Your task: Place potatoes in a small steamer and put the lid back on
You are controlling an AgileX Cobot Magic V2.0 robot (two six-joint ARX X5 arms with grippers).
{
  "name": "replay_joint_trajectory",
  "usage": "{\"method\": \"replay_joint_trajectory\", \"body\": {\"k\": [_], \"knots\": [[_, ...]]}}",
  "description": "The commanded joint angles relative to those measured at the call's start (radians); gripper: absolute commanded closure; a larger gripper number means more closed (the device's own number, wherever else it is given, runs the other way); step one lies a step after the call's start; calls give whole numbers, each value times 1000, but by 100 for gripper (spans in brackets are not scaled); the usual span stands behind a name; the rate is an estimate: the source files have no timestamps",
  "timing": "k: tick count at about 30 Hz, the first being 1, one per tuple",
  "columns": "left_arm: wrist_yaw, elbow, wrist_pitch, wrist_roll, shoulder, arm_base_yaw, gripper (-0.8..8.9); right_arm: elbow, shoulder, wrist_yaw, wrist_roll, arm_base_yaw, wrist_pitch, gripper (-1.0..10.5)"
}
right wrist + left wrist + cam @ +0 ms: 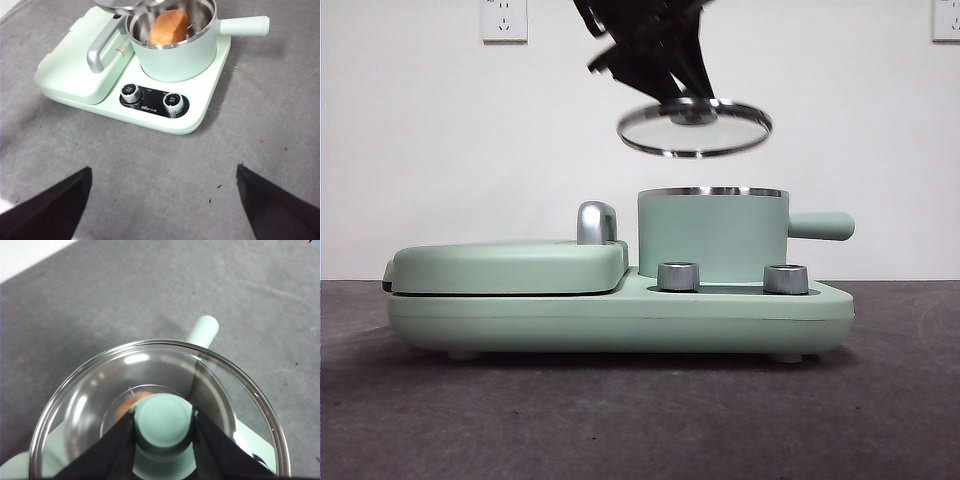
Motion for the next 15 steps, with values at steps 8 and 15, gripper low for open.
{"method": "replay_joint_trajectory", "body": {"k": [8,15], "knots": [[-34,41,82,32,71,-40,796,8,5,-1,13,7,16,487],[-35,41,80,33,88,-39,796,8,5,0,14,7,16,487]]}}
